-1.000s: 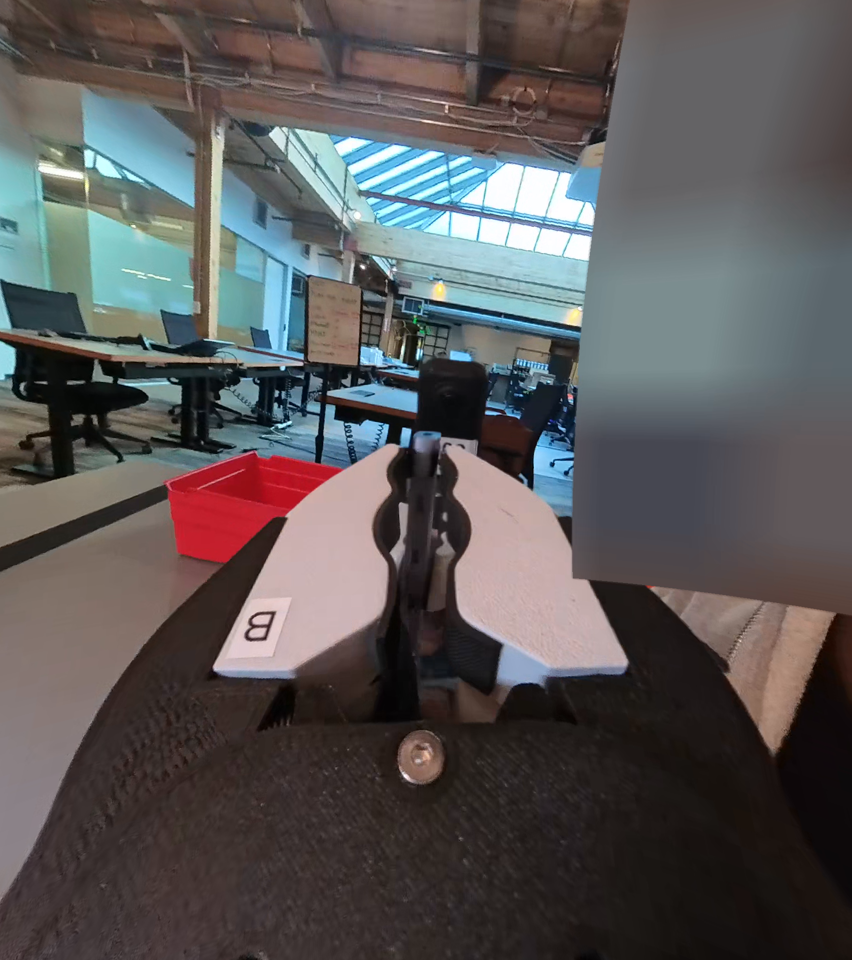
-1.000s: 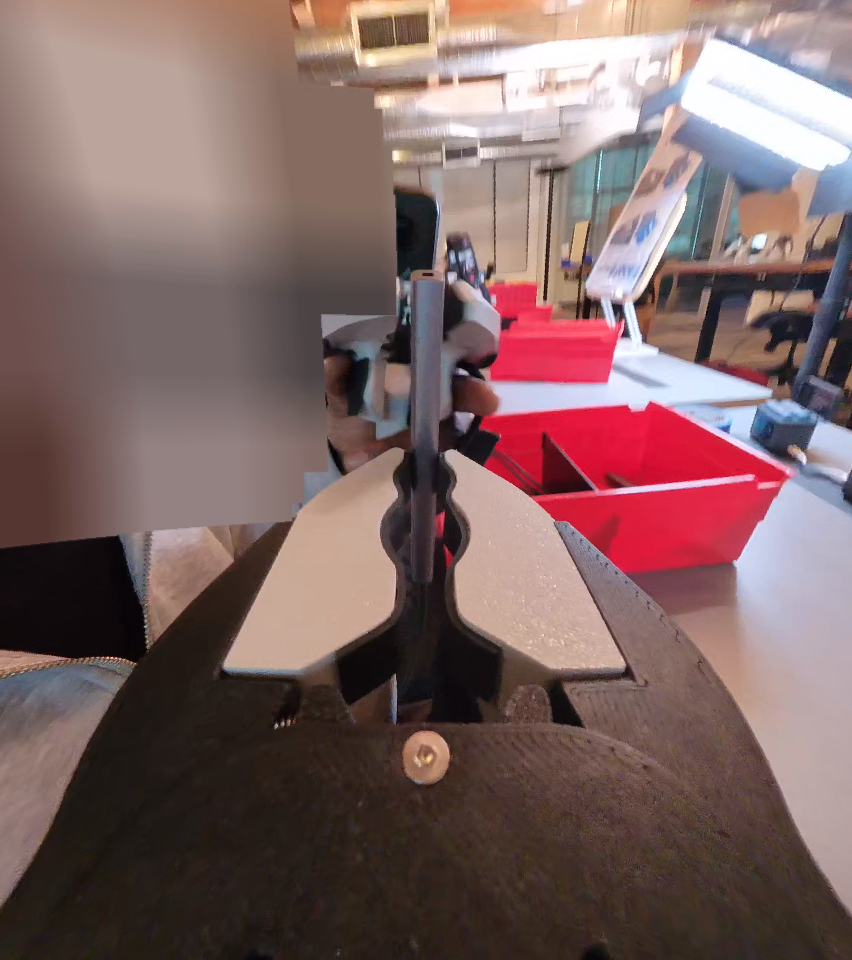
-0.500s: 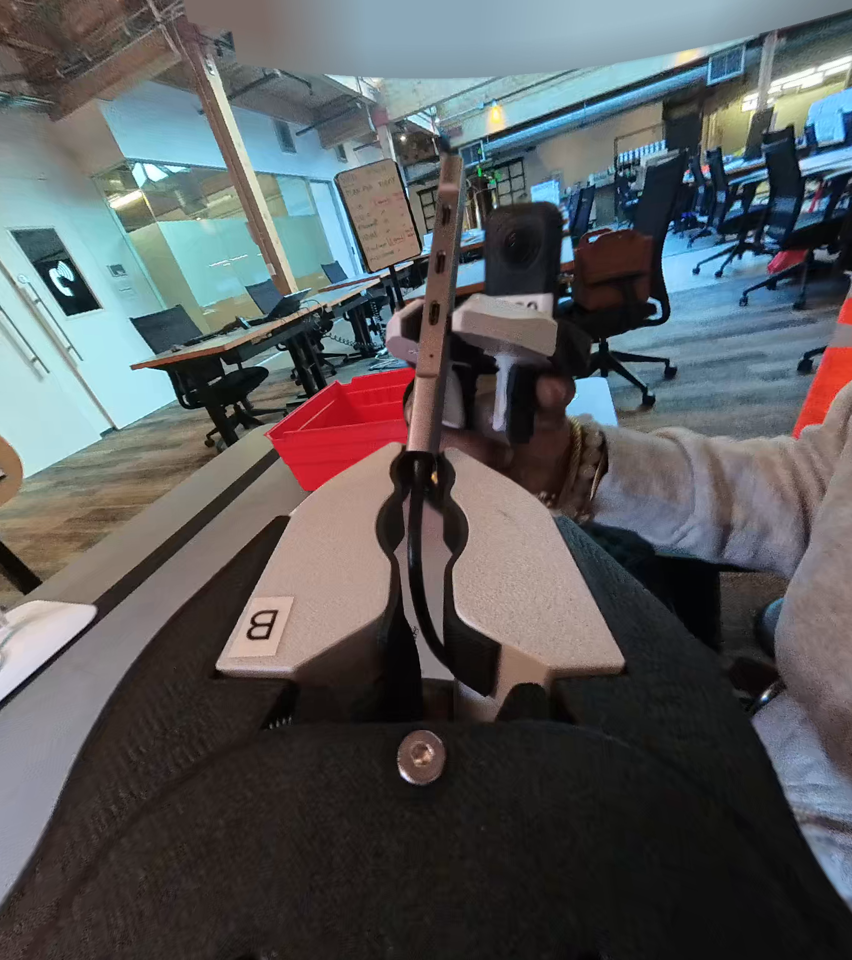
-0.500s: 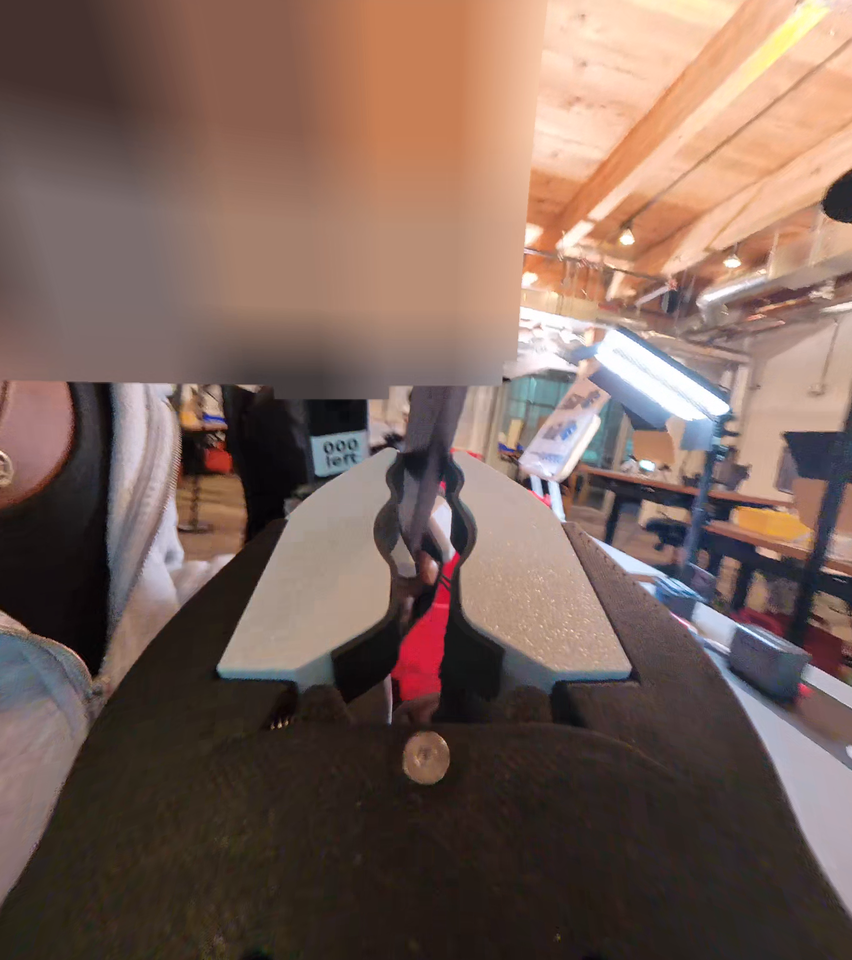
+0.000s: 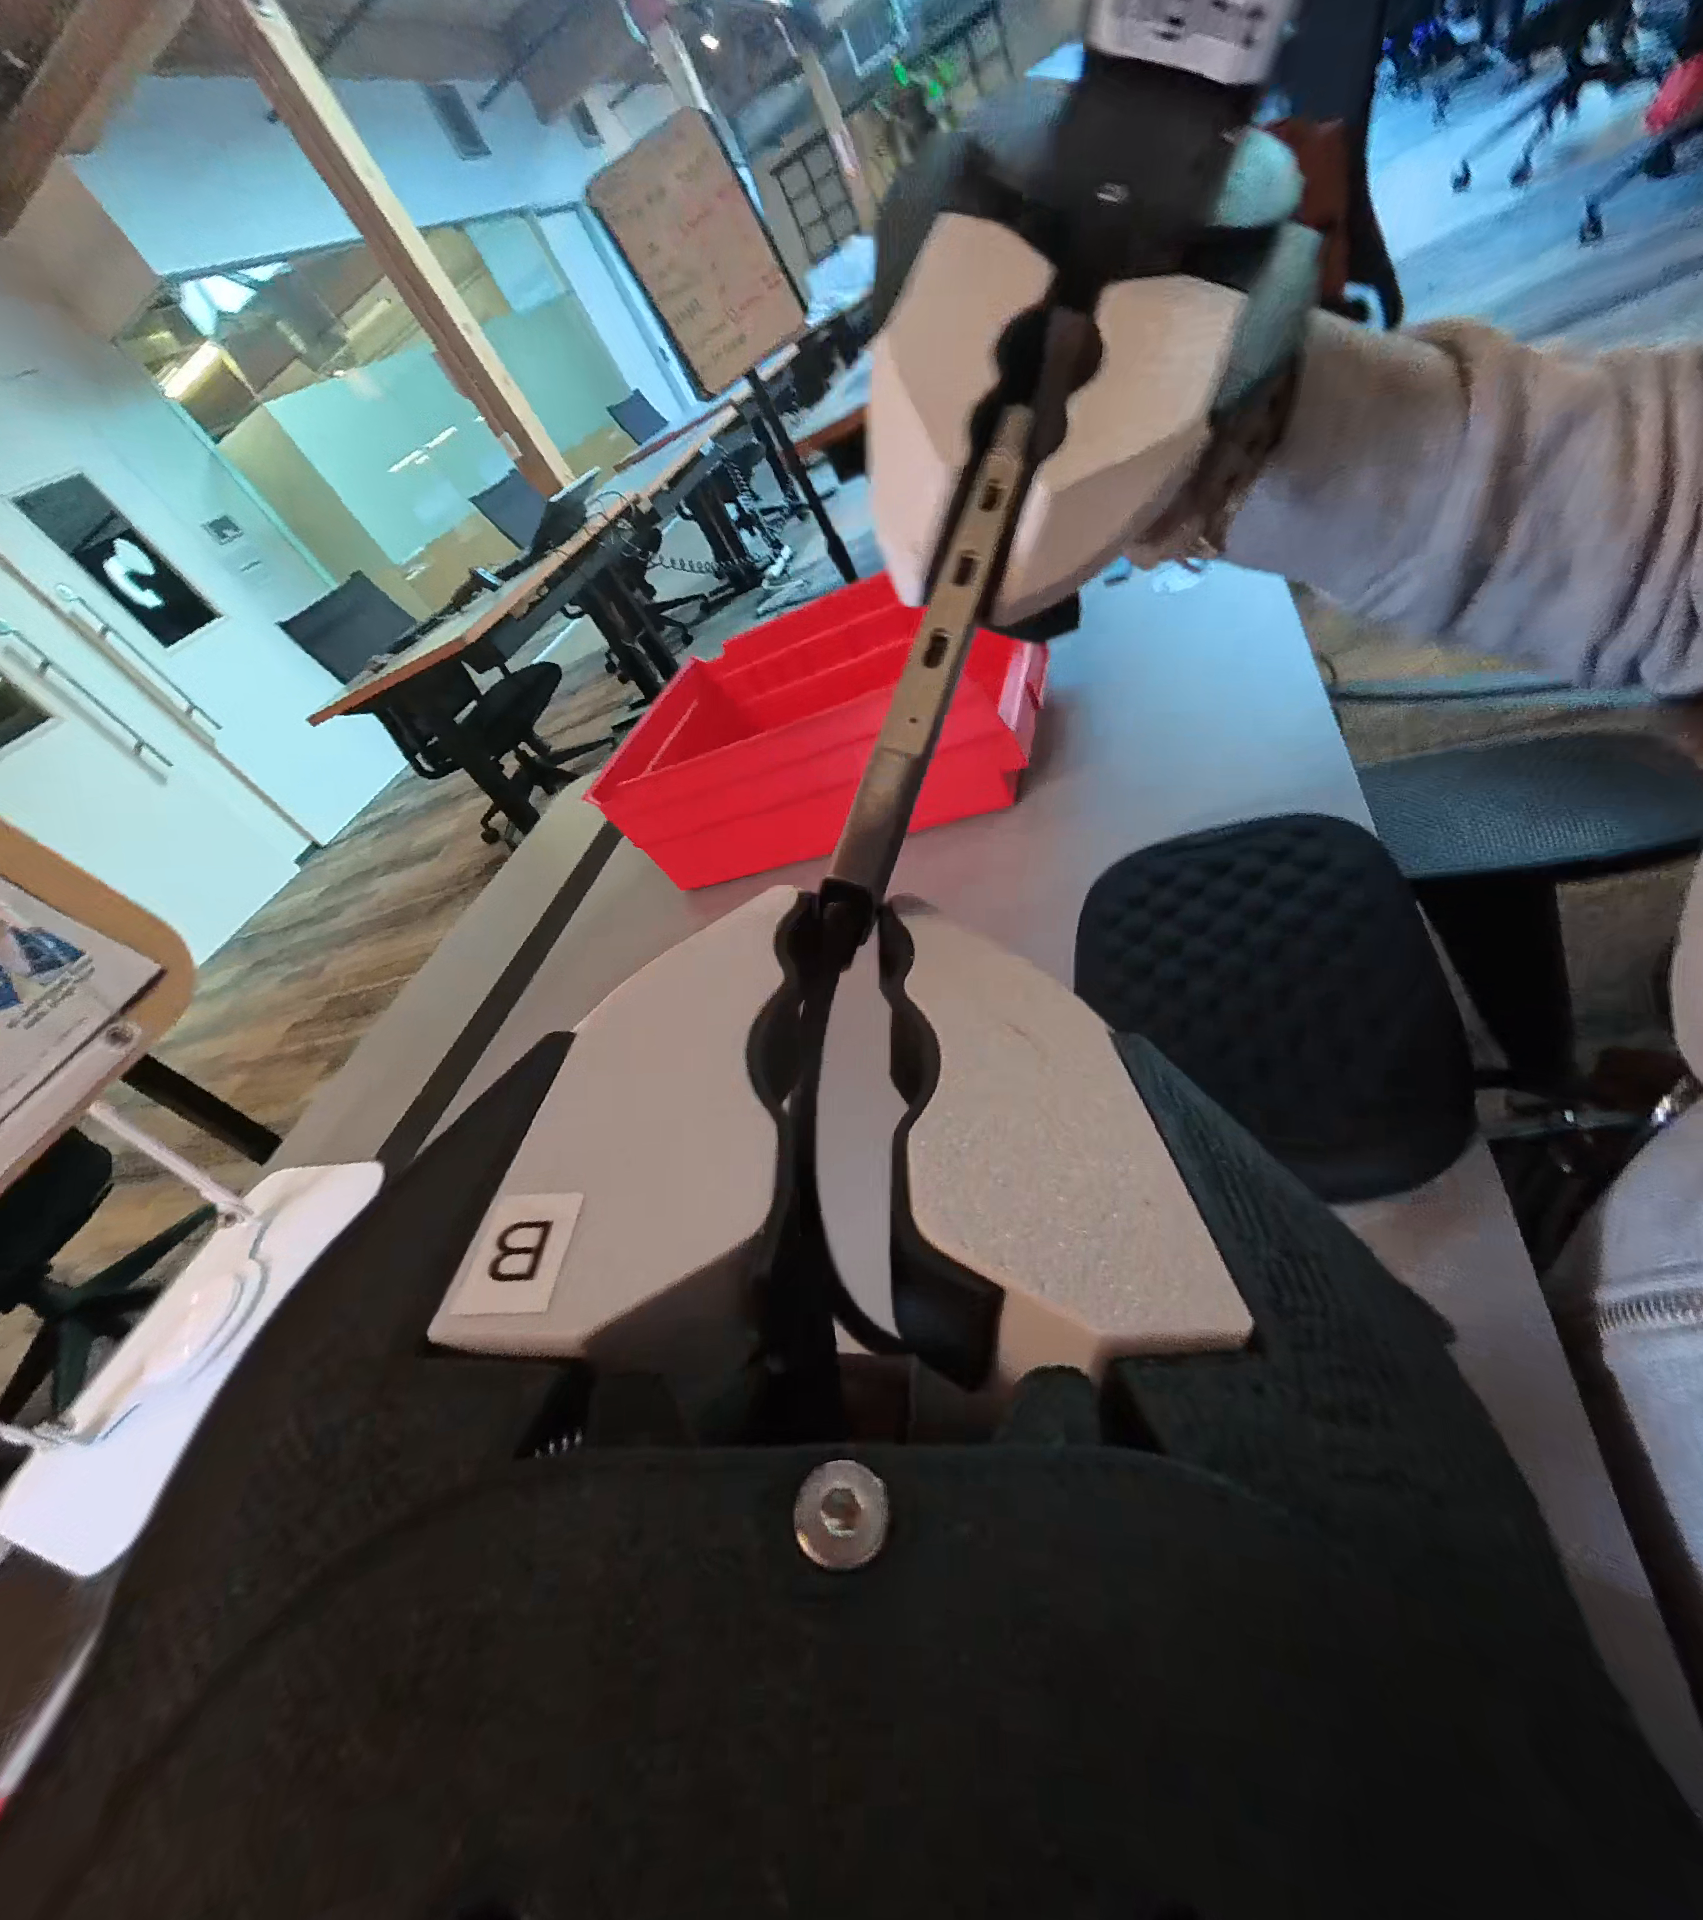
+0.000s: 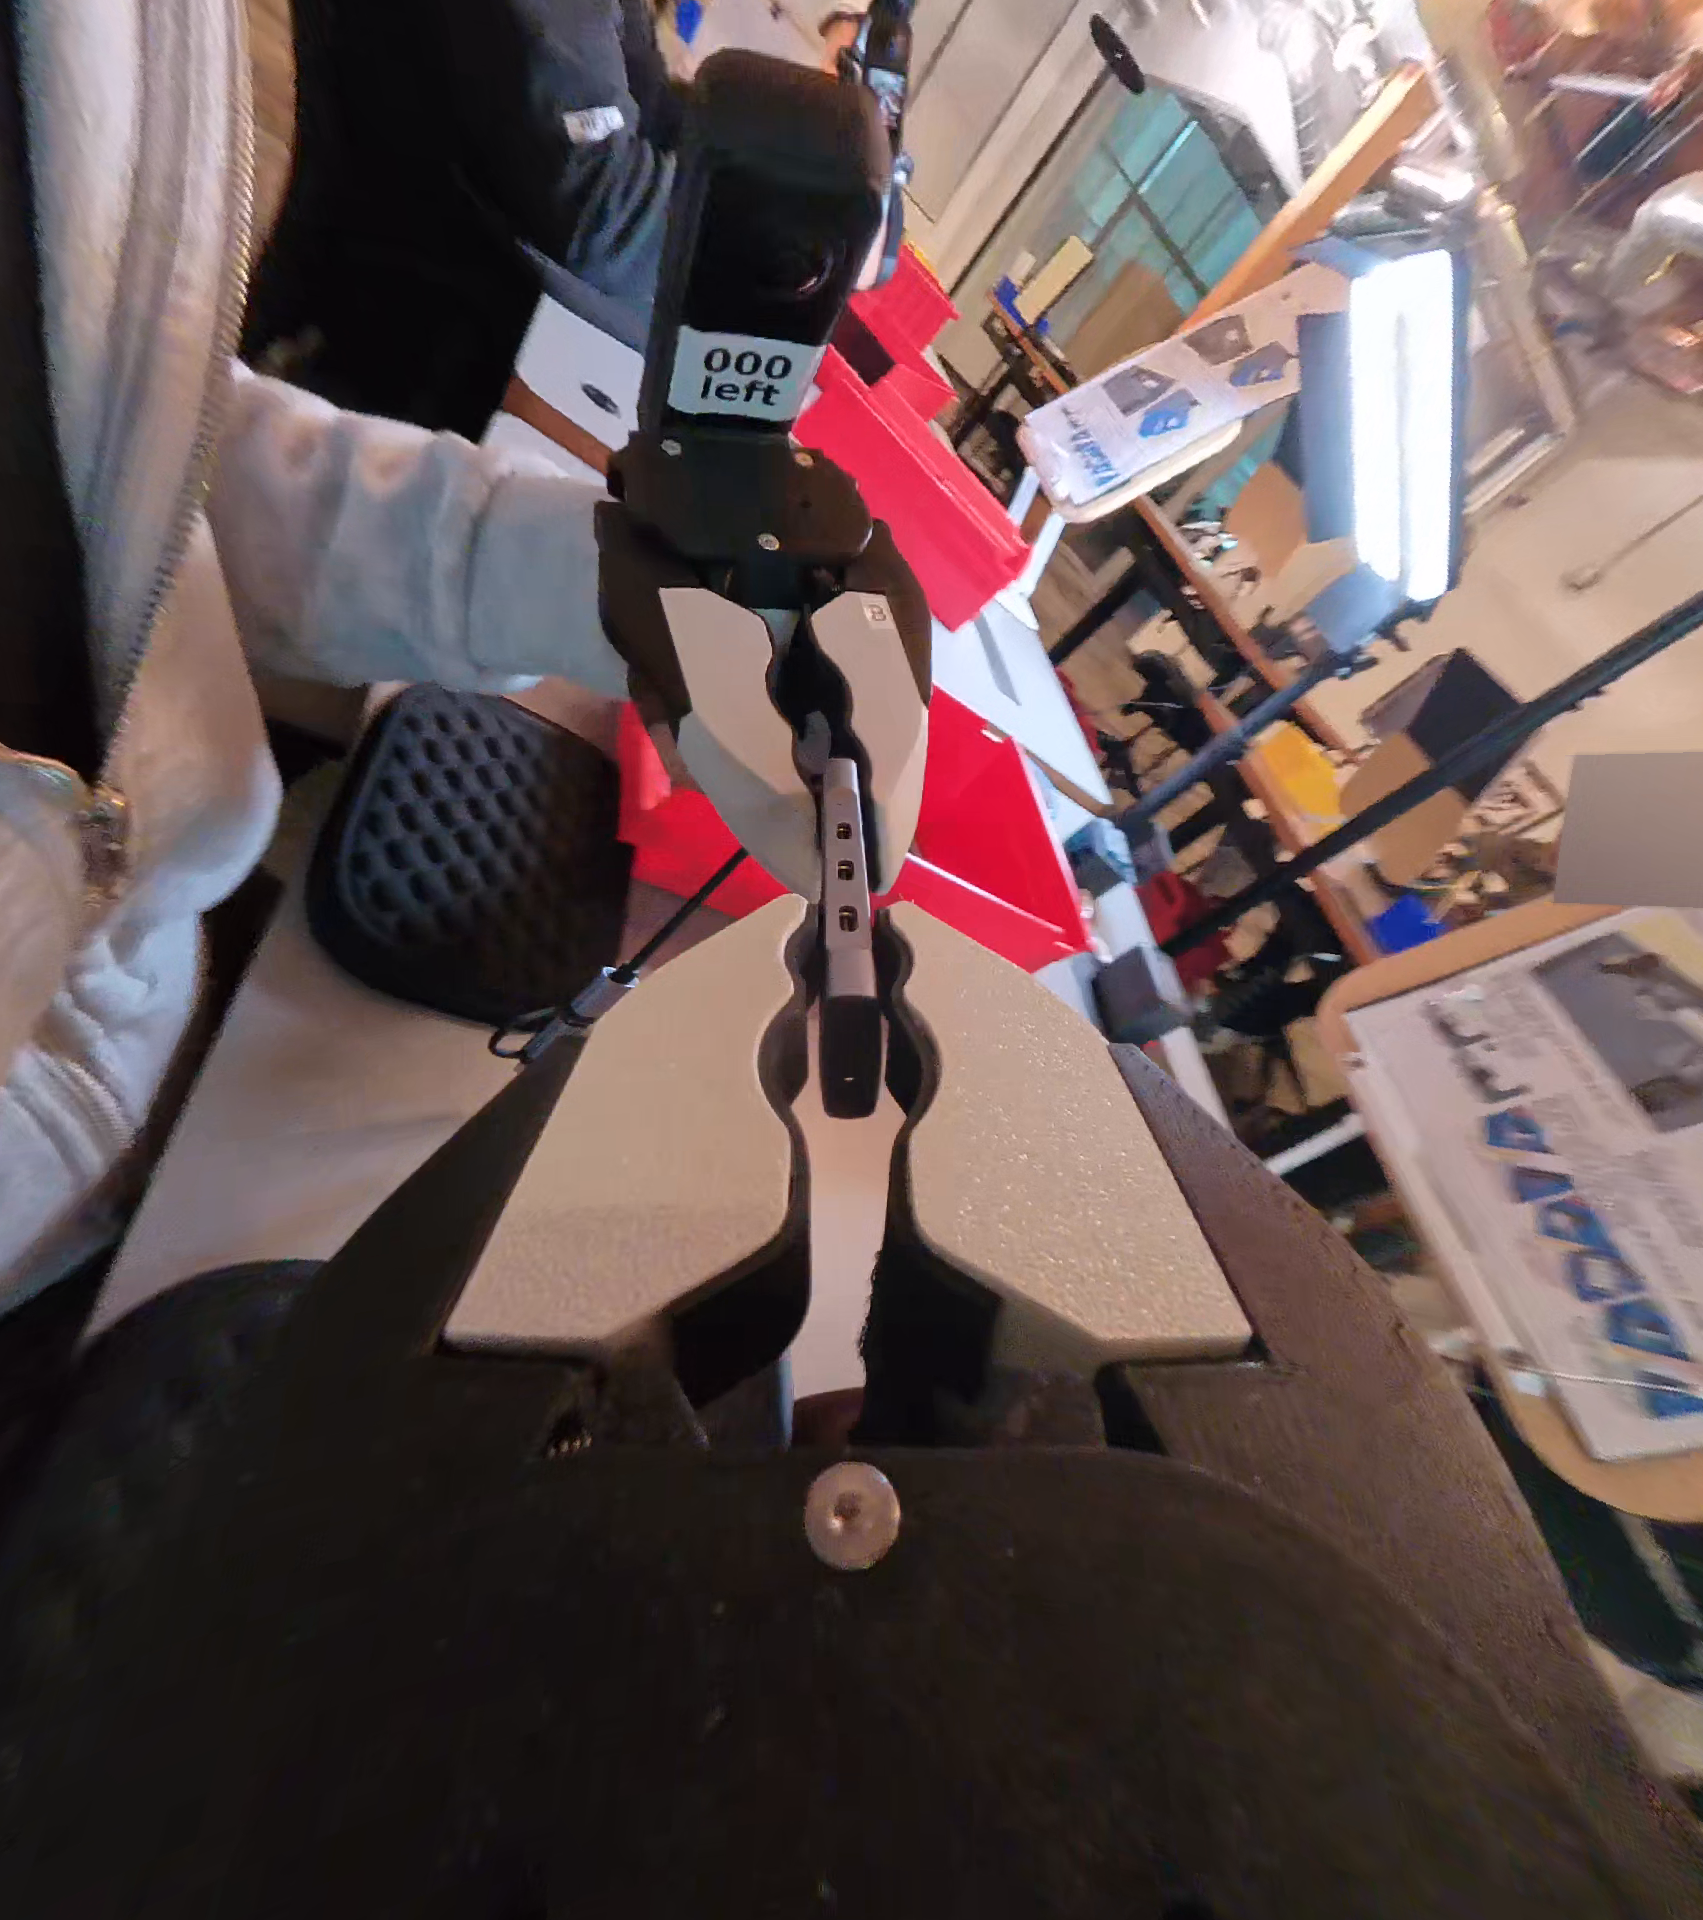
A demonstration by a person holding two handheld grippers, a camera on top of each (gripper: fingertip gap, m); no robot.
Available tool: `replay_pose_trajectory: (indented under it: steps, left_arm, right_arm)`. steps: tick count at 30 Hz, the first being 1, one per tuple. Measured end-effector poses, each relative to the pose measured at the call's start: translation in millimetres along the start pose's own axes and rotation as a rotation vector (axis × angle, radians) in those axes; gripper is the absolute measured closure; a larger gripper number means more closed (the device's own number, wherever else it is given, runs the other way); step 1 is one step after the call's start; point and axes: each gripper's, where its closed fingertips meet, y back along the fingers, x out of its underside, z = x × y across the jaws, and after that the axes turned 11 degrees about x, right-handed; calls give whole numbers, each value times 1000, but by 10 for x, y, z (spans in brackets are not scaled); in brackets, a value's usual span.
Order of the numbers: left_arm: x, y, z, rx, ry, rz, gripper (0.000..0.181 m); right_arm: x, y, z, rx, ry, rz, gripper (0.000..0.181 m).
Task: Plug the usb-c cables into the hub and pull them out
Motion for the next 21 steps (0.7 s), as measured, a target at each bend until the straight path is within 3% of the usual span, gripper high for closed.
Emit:
replay_pose_trajectory:
  steps: [1,5,9,16,21]
  left_arm:
    - [-25,21,60,-40,12,-19,167]
    - [-267,424,443,-336,42,-228,128]
    - [-223,936,599,-518,191,-379,106]
    - [-49,1586,620,-705,235,-394,103]
    - [60,2025,675,-833,184,-340,109]
  right_arm:
    - [2,-2,-32,46,48,17,172]
    - [247,42,-339,347,382,232,173]
    - [660,94,-338,465,600,404,173]
    - [1597,198,365,237,563,664,172]
    - [1777,295,652,148,449,725,168]
